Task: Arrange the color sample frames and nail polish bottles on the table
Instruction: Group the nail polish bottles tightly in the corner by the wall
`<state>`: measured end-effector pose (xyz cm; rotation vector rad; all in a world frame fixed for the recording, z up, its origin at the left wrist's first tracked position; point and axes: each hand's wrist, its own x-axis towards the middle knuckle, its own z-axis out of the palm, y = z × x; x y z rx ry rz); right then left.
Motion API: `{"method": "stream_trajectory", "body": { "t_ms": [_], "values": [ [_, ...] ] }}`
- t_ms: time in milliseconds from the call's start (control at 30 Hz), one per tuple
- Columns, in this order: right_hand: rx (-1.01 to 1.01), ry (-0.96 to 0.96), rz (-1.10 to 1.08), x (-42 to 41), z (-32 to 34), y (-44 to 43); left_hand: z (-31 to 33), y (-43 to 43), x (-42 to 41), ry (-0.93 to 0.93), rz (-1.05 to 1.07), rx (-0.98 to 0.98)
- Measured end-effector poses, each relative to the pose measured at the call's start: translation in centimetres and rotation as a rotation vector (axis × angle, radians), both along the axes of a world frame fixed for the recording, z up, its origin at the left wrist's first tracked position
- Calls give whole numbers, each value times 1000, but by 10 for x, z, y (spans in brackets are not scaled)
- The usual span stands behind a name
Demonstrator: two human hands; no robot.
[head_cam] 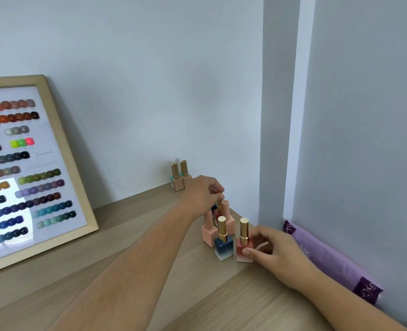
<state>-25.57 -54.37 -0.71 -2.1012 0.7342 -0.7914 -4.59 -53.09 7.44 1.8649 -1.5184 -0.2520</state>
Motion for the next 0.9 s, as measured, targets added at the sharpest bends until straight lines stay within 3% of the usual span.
{"method": "stream_trajectory", "body": {
  "t_ms": [233, 467, 900],
  "values": [
    [100, -265, -230, 18, -3, -20, 10, 8, 22, 63, 82, -144],
    [78, -343, -350, 87, 2, -65, 11, 15, 67, 190, 234, -361],
    [181, -270, -121, 208, 3, -145, -27, -39, 123, 100, 334, -322]
  ]
}}
